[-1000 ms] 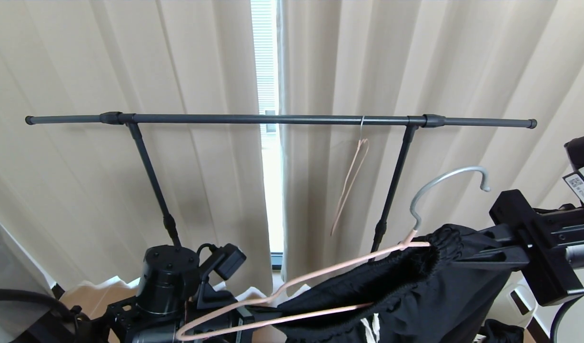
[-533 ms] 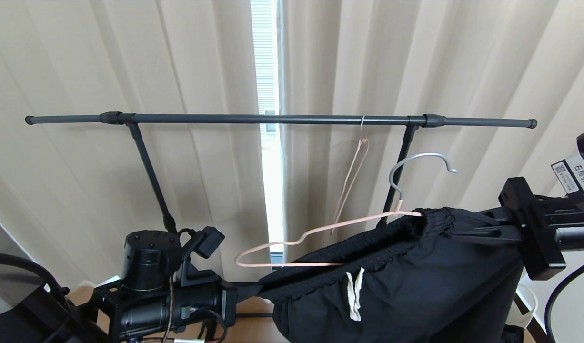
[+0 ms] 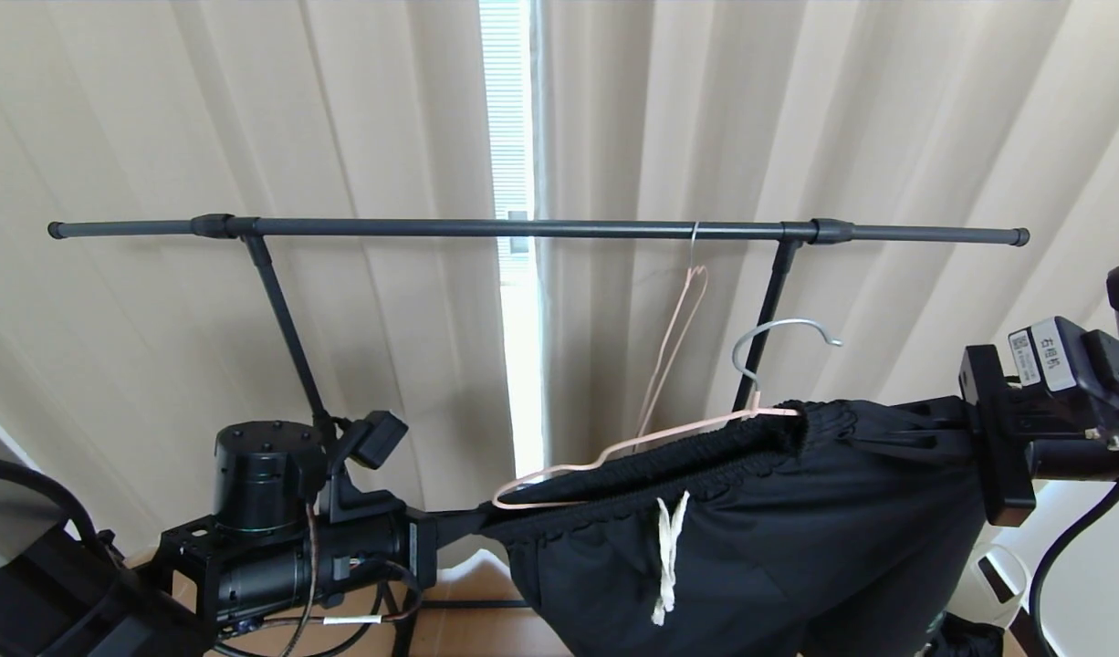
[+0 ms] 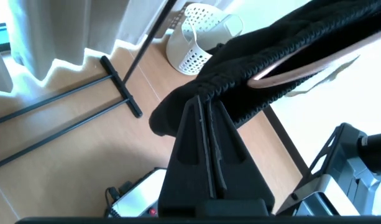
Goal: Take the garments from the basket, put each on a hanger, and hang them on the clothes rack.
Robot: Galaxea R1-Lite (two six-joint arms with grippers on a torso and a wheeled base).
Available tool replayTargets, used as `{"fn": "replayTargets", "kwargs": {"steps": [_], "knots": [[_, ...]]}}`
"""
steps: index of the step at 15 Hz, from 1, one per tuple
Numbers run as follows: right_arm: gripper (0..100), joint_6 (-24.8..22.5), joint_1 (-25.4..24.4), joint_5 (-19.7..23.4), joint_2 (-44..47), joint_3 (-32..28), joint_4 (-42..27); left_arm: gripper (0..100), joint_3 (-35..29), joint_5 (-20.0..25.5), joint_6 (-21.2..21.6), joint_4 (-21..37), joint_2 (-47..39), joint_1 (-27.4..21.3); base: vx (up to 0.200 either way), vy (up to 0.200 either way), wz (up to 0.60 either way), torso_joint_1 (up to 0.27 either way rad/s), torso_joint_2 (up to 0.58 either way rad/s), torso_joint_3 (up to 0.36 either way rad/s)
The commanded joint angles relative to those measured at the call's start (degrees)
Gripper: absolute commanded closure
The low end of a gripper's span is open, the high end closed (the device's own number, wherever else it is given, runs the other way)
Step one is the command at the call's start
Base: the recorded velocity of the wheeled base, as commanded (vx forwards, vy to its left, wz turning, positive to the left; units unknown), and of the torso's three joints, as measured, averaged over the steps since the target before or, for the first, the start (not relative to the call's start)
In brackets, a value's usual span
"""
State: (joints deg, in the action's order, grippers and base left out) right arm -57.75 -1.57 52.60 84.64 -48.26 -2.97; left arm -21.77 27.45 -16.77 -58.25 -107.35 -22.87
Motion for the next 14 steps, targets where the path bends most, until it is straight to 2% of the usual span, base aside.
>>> {"fn": "replayTargets", "kwargs": {"steps": [1, 4, 10, 12, 14], "knots": [[100, 0.0, -0.19, -0.83, 0.35, 0.63, 0.16, 100, -0.02, -0.03, -0.1, -0.02, 1.53, 0.46, 0.0, 0.0, 0.0, 0.0, 0.0, 0.0], [100, -0.09, -1.24, -4.44, 0.44, 1.24, 0.51, 100, 0.06, 0.06, -0.1, -0.02, 3.64, 0.81, 0.0, 0.0, 0.0, 0.0, 0.0, 0.0], [100, -0.09, -2.29, -8.66, 1.58, 1.59, 1.13, 100, 0.24, 0.14, -0.19, -0.02, 7.33, 0.98, 0.0, 0.0, 0.0, 0.0, 0.0, 0.0], [100, 0.0, -2.38, -10.06, 1.67, 3.44, 5.08, 100, 0.15, 0.14, -0.28, -0.02, 9.44, 1.42, 0.0, 0.0, 0.0, 0.0, 0.0, 0.0], [100, 0.0, -3.0, -11.56, 1.76, 4.05, 6.23, 100, 0.24, 0.14, -0.36, 0.06, 10.41, 1.42, 0.0, 0.0, 0.0, 0.0, 0.0, 0.0]]}}
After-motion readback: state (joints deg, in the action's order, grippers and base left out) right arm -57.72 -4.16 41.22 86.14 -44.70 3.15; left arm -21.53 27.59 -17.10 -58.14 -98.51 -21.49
